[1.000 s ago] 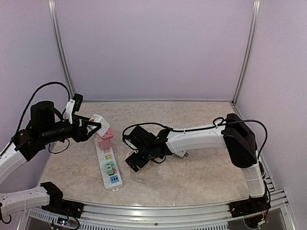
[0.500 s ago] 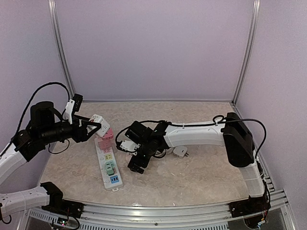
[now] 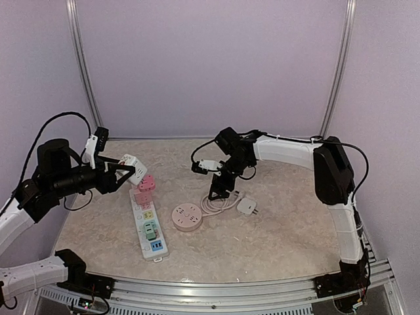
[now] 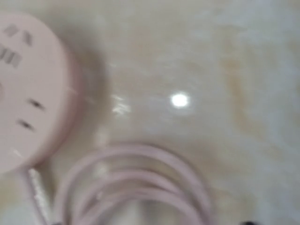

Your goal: Insert the plug

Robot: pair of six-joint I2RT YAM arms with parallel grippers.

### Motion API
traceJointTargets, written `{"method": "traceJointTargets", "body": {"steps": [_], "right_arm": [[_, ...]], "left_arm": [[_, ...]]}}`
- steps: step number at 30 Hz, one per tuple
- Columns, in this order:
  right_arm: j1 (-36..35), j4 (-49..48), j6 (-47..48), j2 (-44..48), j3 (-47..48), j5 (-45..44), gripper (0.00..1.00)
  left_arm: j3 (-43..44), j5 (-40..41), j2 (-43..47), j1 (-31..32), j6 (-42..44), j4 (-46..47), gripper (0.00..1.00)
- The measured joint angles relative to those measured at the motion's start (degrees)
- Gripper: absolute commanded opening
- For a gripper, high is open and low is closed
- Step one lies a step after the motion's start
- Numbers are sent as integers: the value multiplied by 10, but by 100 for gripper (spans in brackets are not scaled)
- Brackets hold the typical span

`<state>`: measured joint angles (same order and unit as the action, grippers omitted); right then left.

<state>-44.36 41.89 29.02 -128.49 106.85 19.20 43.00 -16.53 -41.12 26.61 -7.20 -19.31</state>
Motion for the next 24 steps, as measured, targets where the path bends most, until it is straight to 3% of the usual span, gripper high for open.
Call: {"method": "traceJointTargets", "body": {"steps": [1,5,11,14,19,24], "right_arm": [[9,6,11,-4,9,0,56],[19,29,22,-47,88,-21,51],[20,36,-2,-67,68,-62,40],[20,6,-28,-50,6,-63,36],[12,-58,-89,56,-177,-58,34],[-26,-112,-157,155,-330,-52,35]], "left_arm": [[0,0,1,-1,0,0,0],[0,0,8,-5,1,0,0],[-7,-1,19,-7,3,5,0],[-13,-2,19,-7,4,6,0],[-40,-5,19,-1,4,18,0],[-61,-12,-14,42,24,24,0]]}}
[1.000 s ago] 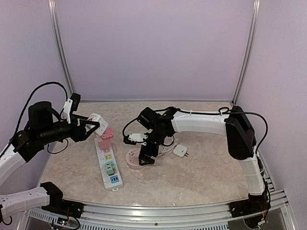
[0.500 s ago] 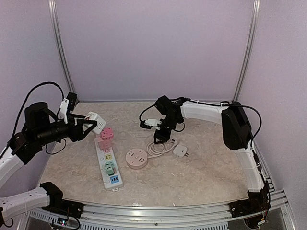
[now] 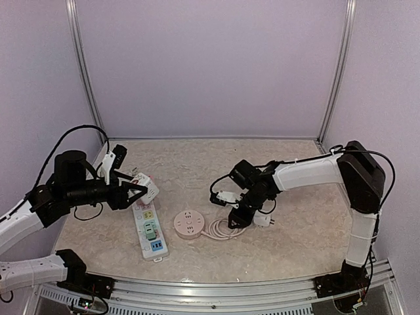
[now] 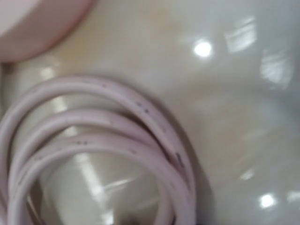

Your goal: Insert the plug

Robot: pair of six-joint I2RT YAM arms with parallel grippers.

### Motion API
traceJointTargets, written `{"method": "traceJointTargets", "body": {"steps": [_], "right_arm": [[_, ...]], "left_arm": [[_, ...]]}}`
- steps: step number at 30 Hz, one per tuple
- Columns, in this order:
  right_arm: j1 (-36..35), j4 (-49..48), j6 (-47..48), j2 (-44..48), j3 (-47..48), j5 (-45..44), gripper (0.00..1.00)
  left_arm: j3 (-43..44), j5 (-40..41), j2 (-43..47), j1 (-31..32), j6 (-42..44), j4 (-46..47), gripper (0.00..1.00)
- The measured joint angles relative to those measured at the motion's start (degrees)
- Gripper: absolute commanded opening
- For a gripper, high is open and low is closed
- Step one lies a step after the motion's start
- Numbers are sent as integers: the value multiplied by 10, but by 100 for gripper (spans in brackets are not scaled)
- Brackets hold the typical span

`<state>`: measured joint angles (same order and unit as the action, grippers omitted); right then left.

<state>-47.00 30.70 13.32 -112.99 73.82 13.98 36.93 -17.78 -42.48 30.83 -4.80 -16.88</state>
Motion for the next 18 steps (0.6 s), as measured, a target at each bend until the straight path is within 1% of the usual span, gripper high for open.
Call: {"method": "traceJointTargets", "body": {"steps": [2,4,8,10,12,16,18], "right_arm": [[-24,-20,-28,34,-50,2,36],[-40,-29,-48,56,-80,3,40],[-53,-32,-73,90,-120,14,55],[-53,-25,-73,108,-125,17,65],[-53,-26,-71,127,-124,24,71],[-49,-48,-55,160,-101,58,75],[-47,-74,-46,162,-82,82,75]], "left_arm": [[-2,-5,-21,24,24,6,0],[-2,-20,-45,42,56,14,0],[18,-90,-109,49,127,9,0],[54,-134,-158,55,166,-6,0],[89,-160,-195,64,197,-21,0],[140,-194,-270,74,258,-26,0],[143,-193,-304,77,282,-24,0]]}}
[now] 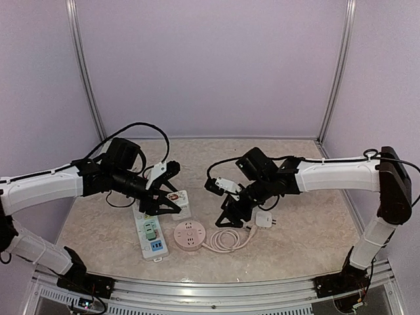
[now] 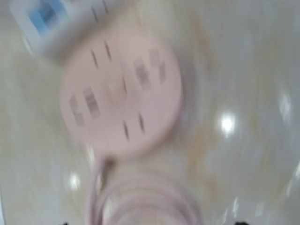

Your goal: Insert the plug

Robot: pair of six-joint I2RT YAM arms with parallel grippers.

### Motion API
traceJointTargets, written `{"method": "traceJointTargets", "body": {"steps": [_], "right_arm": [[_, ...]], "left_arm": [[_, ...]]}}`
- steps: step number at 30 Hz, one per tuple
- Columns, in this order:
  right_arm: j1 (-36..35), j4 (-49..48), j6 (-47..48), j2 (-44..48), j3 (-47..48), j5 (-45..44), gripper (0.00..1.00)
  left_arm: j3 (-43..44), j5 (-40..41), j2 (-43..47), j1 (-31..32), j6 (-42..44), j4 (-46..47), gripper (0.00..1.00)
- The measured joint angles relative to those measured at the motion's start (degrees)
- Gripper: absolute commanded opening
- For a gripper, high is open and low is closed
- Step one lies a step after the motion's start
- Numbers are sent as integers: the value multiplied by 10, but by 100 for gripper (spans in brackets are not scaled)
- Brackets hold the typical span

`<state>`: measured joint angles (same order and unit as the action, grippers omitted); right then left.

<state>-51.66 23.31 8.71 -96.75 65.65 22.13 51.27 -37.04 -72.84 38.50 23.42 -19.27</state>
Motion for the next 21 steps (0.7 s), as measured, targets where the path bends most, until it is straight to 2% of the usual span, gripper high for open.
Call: {"method": "traceJointTargets", "body": {"steps": [6,21], "right_arm": [[17,-78,11,-5,15,71,75],[32,-125,15,-50,15,136,74]], "left_arm": [[-7,5,-84,2,41,12,0],[-46,-2,-131,-2,120,81,0]]}}
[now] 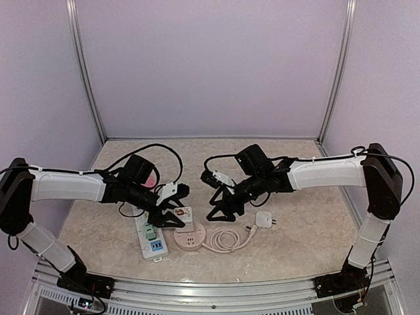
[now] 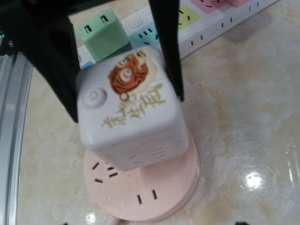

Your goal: Insert the plug

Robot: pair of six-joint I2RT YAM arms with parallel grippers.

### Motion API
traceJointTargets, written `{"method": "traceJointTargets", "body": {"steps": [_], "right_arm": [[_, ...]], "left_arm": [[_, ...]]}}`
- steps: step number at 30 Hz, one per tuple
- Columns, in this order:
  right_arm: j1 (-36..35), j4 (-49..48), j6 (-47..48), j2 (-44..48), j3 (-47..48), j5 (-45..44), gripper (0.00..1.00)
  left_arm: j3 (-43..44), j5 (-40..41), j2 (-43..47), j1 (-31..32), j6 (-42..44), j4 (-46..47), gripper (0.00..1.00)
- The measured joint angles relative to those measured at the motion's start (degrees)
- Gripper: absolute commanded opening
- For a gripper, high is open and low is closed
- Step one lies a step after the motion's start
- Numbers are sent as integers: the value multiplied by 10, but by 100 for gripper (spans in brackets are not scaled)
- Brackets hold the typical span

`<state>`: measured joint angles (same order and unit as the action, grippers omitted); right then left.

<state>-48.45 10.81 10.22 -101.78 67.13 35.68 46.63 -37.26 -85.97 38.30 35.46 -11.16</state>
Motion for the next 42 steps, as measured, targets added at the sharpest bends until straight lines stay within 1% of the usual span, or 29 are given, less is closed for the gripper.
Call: {"method": "traceJointTargets", "body": {"steps": [9,16,32,35,42], "right_arm": [[5,0,0,-19,9,9,74],[5,0,0,-20,9,10,73],[6,1,-7,-24,9,12,72],[6,1,-11,-24,9,12,71],[6,-1,-41,-27,20,11,68]], "left_arm": [[-9,-3,-18,-6,-20,67,0],[-11,-9,-21,-14,-17,68,0],[-31,-15,-21,-13,-15,86,0],[-37,-14,-21,-12,-2,96,0],[-45,-6,-21,-2,57,107,0]]}}
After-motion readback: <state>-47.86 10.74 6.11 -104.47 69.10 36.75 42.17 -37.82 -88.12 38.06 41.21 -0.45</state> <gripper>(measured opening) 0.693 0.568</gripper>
